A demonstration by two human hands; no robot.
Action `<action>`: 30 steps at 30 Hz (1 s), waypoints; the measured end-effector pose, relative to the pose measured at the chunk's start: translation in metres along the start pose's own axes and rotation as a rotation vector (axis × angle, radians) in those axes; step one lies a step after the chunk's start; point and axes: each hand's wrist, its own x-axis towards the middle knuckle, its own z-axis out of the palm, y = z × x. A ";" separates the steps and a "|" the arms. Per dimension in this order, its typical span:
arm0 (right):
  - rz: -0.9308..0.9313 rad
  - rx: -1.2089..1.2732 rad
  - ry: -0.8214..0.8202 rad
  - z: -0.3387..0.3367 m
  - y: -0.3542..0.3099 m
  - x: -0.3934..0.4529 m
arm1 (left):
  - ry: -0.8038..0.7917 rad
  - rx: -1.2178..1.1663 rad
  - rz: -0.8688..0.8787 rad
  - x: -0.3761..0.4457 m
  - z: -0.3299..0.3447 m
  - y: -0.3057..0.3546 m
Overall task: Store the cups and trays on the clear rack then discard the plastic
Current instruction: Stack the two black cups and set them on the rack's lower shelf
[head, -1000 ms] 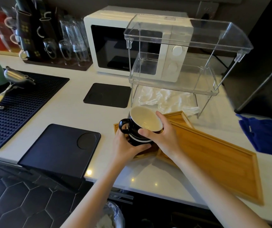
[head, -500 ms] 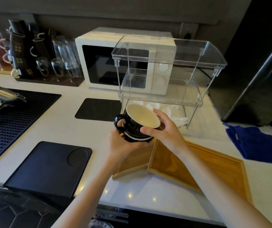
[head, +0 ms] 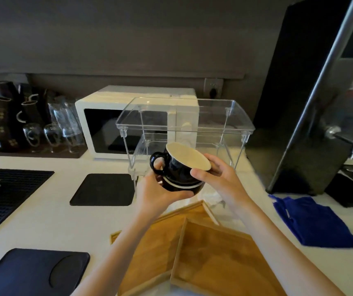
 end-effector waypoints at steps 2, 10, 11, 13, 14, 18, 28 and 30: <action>-0.001 -0.009 0.010 -0.006 0.000 0.006 | -0.008 0.005 0.013 0.007 0.005 0.003; 0.011 0.021 0.008 -0.026 0.001 0.028 | -0.057 -0.006 0.026 0.033 0.023 0.004; 0.013 0.017 0.008 -0.028 0.001 0.031 | -0.062 -0.014 0.024 0.036 0.025 0.005; 0.018 0.017 0.025 -0.032 0.002 0.036 | -0.064 -0.020 0.029 0.043 0.030 0.007; 0.019 0.025 0.039 -0.033 0.002 0.039 | -0.066 -0.019 0.031 0.046 0.031 0.008; 0.016 0.041 0.072 -0.039 0.005 0.049 | -0.108 -0.007 0.026 0.060 0.039 0.006; 0.034 0.056 0.194 -0.043 0.015 0.067 | -0.205 -0.049 -0.047 0.096 0.052 -0.005; 0.037 0.046 0.213 -0.042 0.015 0.068 | -0.230 -0.063 -0.049 0.100 0.053 -0.007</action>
